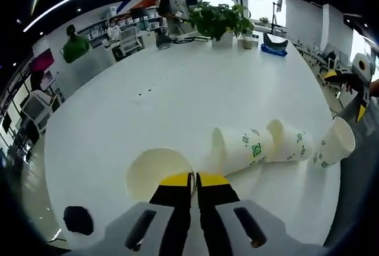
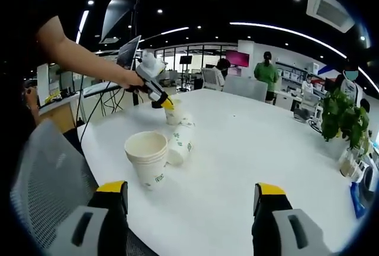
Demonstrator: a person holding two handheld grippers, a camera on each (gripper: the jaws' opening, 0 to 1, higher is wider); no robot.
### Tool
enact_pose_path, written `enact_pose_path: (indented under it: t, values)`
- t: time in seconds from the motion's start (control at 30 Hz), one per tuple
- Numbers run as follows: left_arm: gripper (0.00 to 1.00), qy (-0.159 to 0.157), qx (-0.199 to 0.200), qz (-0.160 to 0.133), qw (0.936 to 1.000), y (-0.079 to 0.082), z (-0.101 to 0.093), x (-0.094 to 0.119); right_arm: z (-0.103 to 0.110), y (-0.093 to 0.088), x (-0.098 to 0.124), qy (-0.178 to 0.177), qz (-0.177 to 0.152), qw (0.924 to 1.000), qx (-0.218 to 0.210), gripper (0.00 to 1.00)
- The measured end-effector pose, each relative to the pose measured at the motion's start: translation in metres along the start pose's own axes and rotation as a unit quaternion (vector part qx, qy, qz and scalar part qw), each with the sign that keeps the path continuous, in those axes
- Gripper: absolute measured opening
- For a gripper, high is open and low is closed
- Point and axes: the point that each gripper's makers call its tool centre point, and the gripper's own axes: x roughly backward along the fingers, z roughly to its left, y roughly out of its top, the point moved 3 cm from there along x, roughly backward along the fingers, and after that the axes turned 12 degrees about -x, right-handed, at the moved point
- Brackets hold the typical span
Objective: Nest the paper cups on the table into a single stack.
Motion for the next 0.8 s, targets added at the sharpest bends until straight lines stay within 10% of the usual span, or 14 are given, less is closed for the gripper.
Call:
enact_pose_path:
  t: [0.8]
  values:
    - [0.0, 0.031, -0.005, -0.033, 0.9989, 0.023, -0.002, 0.042, 0.001, 0.004, 0.001, 0.002, -0.012, 0.9999, -0.002, 0.9]
